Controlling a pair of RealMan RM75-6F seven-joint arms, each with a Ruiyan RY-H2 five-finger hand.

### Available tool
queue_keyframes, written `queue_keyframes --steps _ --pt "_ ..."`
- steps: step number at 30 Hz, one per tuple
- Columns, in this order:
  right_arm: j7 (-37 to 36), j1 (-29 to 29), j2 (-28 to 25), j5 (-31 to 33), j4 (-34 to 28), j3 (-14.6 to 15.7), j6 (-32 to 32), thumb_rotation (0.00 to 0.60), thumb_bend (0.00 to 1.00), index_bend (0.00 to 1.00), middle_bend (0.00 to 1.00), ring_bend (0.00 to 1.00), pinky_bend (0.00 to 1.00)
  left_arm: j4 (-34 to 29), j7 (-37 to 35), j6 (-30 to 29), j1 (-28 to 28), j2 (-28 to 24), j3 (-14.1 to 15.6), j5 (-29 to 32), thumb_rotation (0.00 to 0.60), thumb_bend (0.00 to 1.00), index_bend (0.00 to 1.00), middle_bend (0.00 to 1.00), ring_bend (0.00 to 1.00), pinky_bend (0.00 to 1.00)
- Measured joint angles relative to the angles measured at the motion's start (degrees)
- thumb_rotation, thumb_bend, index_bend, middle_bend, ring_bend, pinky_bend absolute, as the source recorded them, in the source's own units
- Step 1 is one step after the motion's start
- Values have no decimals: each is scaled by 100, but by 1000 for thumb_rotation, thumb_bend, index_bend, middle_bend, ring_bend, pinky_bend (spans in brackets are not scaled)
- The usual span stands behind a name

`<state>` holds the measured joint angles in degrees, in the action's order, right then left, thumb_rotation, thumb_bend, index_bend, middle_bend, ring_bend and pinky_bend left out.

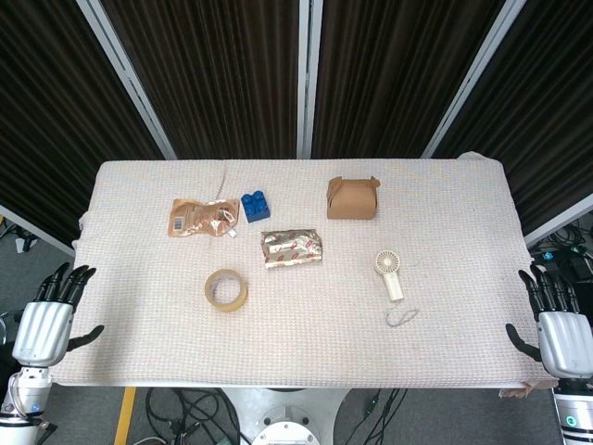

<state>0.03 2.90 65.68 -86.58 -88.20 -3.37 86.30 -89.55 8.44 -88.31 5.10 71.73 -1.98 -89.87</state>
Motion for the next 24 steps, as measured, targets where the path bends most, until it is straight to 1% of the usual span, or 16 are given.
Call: queue_keyframes --steps 10,19,24 --pt "29 -4 5 -22 -12 -3 32 600 204 0 0 0 0 83 -113 -69 -24 22 10 -27 600 0 123 116 52 173" --pt "13 21 -8 -25 -50 -6 -11 600 203 0 0 0 0 -32 -40 -67 -4 -15 13 -66 600 0 123 116 52 172" --pt "108 22 9 -70 -124 18 5 600 206 0 0 0 0 -21 -122 -107 -16 -88 5 -75 600 0 122 116 52 173"
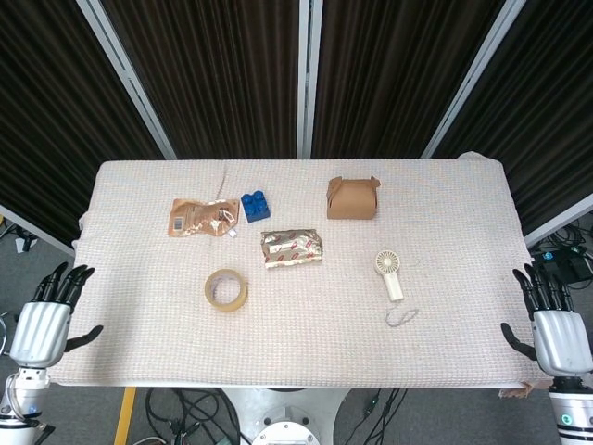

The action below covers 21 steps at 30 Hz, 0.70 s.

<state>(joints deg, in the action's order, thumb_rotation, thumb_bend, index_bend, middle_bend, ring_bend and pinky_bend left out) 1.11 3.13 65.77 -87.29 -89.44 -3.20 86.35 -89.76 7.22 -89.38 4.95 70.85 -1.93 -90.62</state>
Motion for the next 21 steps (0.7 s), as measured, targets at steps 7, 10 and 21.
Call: queue_keyframes --steps 7,10,21 --pt "108 9 -9 -31 4 59 -69 600 286 0 0 0 0 150 -132 7 -36 82 46 19 600 0 123 116 52 173" --pt "120 39 8 -4 -9 50 -131 600 291 0 0 0 0 199 -145 28 -34 112 48 34 600 0 123 116 52 173" --pt "144 94 48 -68 -6 89 -207 600 868 0 0 0 0 199 -141 -1 -36 93 44 9 600 0 123 116 52 173"
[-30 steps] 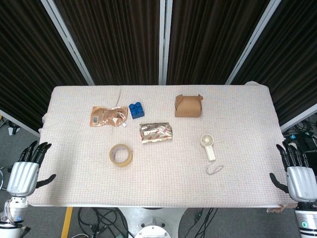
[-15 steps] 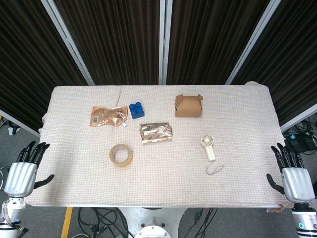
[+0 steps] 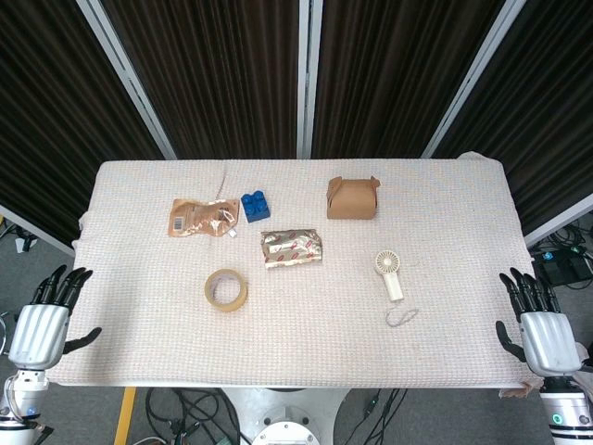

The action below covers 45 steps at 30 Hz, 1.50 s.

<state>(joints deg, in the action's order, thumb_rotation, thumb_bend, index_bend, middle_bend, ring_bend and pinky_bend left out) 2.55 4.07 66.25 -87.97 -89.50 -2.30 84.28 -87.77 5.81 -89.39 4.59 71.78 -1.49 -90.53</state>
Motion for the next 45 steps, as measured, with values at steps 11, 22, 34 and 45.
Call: queue_keyframes --steps 11,22,34,45 --pt "251 212 59 66 -93 8 -422 600 1000 0 584 605 625 -16 13 59 41 -8 7 -22 600 0 123 116 52 172" --pt "796 808 350 168 -397 5 -1409 600 1000 0 861 825 730 87 -79 129 44 33 35 19 600 0 123 116 52 172" --pt "2277 1506 1107 1595 -431 -243 -2460 600 1000 0 863 825 730 240 -194 142 21 50 28 103 600 0 123 116 52 173" --pt "2745 1791 1552 2278 -121 -220 -2669 600 1000 0 863 825 741 350 -274 246 47 73 29 164 600 0 123 116 52 173"
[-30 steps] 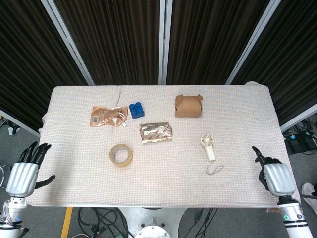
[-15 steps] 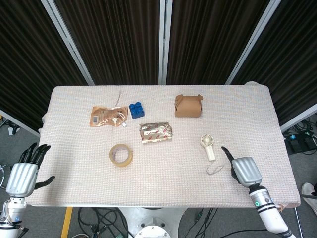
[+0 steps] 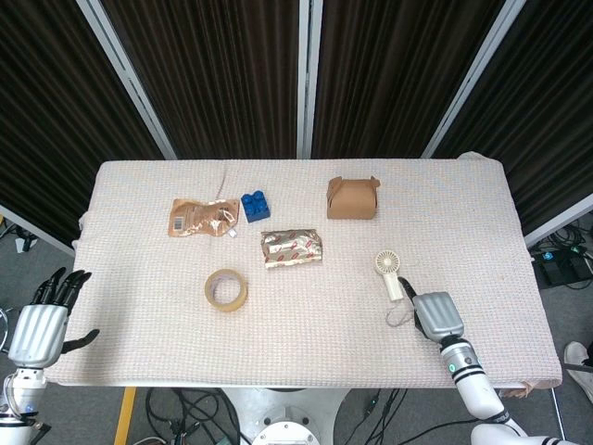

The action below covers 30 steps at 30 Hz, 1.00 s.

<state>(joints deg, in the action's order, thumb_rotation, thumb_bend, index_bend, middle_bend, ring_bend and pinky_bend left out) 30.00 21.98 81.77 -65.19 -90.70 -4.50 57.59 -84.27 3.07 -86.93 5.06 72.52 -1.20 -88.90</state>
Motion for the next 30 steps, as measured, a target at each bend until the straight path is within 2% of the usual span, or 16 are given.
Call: queue_keyframes --steps 11,30 --pt "130 283 169 249 149 -36 -95 600 1000 0 867 825 741 11 -3 -42 1 -6 -4 -24 600 0 123 116 52 173" --pt "123 429 212 515 162 87 -48 600 1000 0 868 825 741 4 -60 -96 -7 -21 1 -72 600 0 123 116 52 173"
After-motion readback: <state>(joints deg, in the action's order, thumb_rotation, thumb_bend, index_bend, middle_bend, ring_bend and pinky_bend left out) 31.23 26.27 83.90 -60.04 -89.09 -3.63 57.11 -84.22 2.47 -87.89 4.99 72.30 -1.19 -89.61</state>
